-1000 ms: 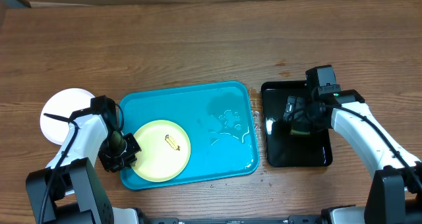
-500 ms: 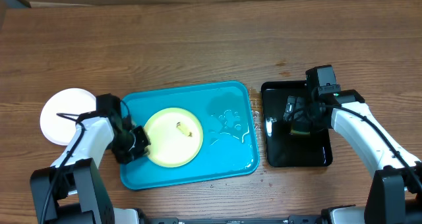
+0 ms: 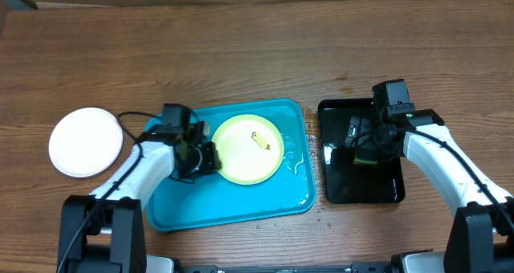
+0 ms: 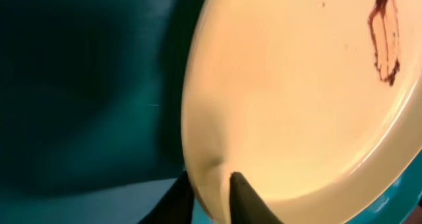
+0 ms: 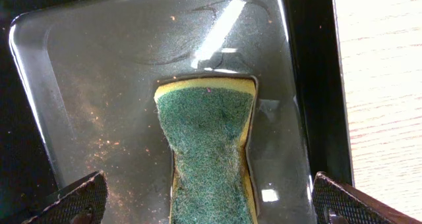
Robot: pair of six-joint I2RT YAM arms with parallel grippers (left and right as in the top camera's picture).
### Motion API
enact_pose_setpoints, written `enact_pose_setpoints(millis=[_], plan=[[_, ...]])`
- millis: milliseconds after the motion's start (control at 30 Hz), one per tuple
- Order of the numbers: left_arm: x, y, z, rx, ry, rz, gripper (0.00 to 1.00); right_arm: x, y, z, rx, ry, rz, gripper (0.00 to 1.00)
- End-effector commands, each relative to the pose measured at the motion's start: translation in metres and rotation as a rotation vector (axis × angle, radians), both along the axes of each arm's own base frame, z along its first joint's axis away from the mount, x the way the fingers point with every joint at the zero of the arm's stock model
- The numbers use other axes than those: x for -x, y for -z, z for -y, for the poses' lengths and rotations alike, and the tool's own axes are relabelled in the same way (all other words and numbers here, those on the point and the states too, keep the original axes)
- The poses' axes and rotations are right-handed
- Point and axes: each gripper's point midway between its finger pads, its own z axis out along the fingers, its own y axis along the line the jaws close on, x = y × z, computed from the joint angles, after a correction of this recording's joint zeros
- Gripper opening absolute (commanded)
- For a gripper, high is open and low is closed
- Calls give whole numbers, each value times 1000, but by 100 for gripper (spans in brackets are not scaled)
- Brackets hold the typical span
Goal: Clean dirty plates on tray and stack at the side
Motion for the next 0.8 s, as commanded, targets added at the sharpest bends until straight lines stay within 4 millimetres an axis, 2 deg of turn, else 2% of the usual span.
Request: enact_pose_setpoints(millis=[0, 67, 167, 400, 567, 667, 767], plan=[[2, 5, -2, -70, 30, 9, 29, -4, -3, 0, -2, 3, 13, 100], [0, 7, -11, -125, 23, 16, 31, -4, -3, 0, -2, 3, 13, 100], [-2, 8, -14, -142, 17, 25, 21, -4, -3, 0, -2, 3, 13, 100], [-13, 7, -18, -166, 11, 69, 20, -4, -3, 0, -2, 3, 13, 100], [-22, 8, -36, -275, -1, 109, 12, -4, -3, 0, -2, 3, 13, 100], [-23, 8, -37, -285, 21, 123, 6, -4, -3, 0, -2, 3, 13, 100], [-24, 8, -36, -288, 42, 133, 4, -4, -3, 0, -2, 3, 13, 100]])
